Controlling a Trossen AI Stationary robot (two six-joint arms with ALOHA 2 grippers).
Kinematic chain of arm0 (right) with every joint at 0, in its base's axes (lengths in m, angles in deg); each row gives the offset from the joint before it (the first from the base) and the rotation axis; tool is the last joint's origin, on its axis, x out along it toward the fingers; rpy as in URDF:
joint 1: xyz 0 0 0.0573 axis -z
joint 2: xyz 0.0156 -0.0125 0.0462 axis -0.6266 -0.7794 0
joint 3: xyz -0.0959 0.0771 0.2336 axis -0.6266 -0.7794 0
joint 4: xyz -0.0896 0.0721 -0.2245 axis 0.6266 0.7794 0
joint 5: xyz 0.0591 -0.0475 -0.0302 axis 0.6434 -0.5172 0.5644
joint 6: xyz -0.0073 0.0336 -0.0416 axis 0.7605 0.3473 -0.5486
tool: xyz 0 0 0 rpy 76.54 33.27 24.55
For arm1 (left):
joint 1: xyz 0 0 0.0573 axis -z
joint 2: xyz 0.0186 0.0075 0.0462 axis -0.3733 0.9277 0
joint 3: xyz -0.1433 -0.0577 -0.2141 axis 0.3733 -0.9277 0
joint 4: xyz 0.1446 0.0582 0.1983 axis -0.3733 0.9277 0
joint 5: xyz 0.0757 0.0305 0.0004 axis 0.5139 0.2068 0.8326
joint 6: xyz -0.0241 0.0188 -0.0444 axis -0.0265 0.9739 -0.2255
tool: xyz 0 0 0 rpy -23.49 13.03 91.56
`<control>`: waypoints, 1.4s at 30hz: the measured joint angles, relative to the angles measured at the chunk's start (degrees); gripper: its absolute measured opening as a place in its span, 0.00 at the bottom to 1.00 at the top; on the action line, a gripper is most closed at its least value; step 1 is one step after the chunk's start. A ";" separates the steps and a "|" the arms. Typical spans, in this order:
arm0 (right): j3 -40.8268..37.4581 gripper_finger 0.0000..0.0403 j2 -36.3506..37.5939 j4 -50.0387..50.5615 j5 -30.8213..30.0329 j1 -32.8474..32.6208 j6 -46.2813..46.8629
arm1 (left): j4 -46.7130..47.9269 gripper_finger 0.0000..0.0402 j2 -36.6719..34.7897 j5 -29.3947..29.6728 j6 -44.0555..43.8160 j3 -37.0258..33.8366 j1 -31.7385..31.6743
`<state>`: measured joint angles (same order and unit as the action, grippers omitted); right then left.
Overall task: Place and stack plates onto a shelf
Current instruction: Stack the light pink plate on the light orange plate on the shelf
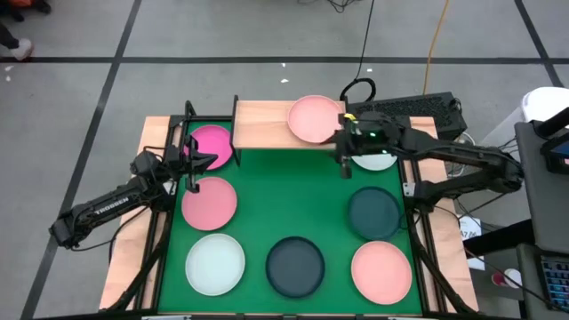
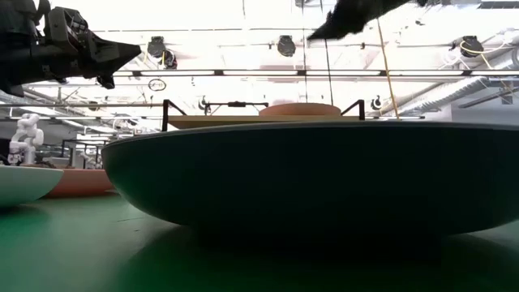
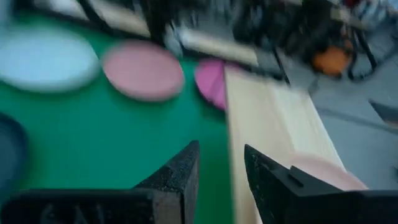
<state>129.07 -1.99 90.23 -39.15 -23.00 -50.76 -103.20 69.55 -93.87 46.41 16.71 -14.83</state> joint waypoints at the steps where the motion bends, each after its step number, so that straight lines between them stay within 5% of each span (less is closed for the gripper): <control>1: -1.07 0.27 1.42 -1.37 0.06 -1.14 1.21 | 0.00 0.05 0.02 0.00 0.00 0.00 0.00; 11: -22.87 0.27 13.08 -28.32 -0.11 -11.56 8.28 | 0.00 0.05 0.02 0.01 -0.02 0.00 -0.02; 21: -38.92 0.27 18.81 -52.43 -0.36 -14.41 13.34 | -0.03 0.05 0.00 0.01 -0.05 0.00 -0.02; 31: -42.45 0.27 22.11 -52.90 -0.59 -14.41 11.72 | -2.81 0.05 0.00 2.12 -16.40 0.00 0.13; 35: -43.11 0.27 23.32 -52.90 -5.00 -14.41 9.42 | -3.60 0.05 0.04 1.27 -18.89 2.87 1.54; 39: -43.32 0.27 24.00 -52.88 -8.56 -14.39 6.79 | 7.97 0.05 0.57 1.77 -13.10 12.43 6.41; 42: -43.32 0.27 24.20 -52.81 -10.94 -14.37 5.63 | 24.06 0.05 4.39 9.22 -5.23 22.30 11.60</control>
<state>85.75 22.21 37.42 -50.09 -37.37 -45.13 -79.15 73.94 -84.65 41.18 39.01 -3.23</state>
